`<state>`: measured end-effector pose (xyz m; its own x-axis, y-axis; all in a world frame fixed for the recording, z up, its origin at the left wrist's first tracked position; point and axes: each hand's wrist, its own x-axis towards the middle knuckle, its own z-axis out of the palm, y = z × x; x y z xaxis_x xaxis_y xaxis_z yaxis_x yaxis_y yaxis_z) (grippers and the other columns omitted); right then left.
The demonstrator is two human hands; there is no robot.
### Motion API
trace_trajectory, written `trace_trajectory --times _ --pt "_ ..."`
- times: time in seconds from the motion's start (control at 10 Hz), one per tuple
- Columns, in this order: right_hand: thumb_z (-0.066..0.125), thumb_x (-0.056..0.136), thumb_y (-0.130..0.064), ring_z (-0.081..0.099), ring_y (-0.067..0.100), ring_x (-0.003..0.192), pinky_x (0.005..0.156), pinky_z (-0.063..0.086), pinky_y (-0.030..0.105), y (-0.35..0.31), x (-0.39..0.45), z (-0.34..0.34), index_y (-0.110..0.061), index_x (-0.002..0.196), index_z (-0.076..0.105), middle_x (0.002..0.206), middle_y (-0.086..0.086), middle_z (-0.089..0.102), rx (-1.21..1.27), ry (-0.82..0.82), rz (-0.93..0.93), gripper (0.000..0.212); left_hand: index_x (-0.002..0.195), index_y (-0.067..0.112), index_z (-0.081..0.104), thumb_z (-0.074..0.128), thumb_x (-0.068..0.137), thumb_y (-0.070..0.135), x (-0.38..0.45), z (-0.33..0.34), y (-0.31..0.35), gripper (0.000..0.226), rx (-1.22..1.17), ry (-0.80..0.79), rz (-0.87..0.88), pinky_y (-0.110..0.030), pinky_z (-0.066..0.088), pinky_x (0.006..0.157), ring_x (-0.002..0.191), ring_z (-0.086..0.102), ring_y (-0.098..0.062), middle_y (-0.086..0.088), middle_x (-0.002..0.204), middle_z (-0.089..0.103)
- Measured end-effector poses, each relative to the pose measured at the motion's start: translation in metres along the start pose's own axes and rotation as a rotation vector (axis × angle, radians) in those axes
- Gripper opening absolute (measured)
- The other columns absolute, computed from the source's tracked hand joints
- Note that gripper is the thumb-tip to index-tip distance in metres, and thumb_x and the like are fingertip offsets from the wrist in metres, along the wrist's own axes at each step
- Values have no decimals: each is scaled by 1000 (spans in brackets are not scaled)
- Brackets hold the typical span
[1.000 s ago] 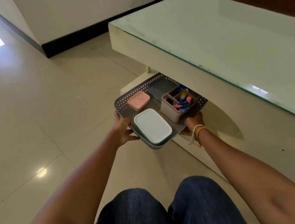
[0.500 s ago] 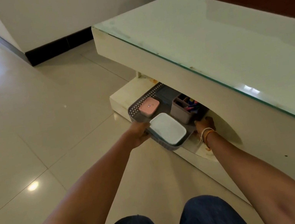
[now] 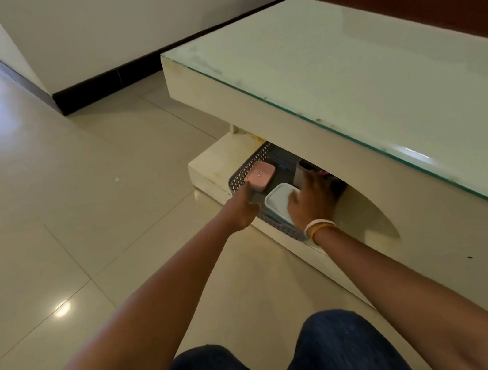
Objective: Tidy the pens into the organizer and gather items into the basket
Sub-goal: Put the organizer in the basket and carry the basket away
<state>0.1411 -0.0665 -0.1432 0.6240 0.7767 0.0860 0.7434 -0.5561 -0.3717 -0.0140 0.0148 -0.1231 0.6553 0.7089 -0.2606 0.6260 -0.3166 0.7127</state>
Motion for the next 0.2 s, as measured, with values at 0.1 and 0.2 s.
trace_trajectory --times 0.1,0.2 --pt "43 93 -49 11 30 149 119 15 50 -29 -6 1 -8 153 13 161 14 15 -138 -259 -74 78 153 21 1 44 96 39 -9 -14 4 74 542 34 -19 -59 10 117 149 5 -29 -8 162 3" --pt "39 94 -51 6 29 150 120 10 53 -46 -26 -10 -10 153 10 162 13 11 -181 -318 -95 78 153 21 -3 41 96 42 -31 -34 12 74 628 57 -46 -61 2 116 150 0 -27 -7 162 -1"
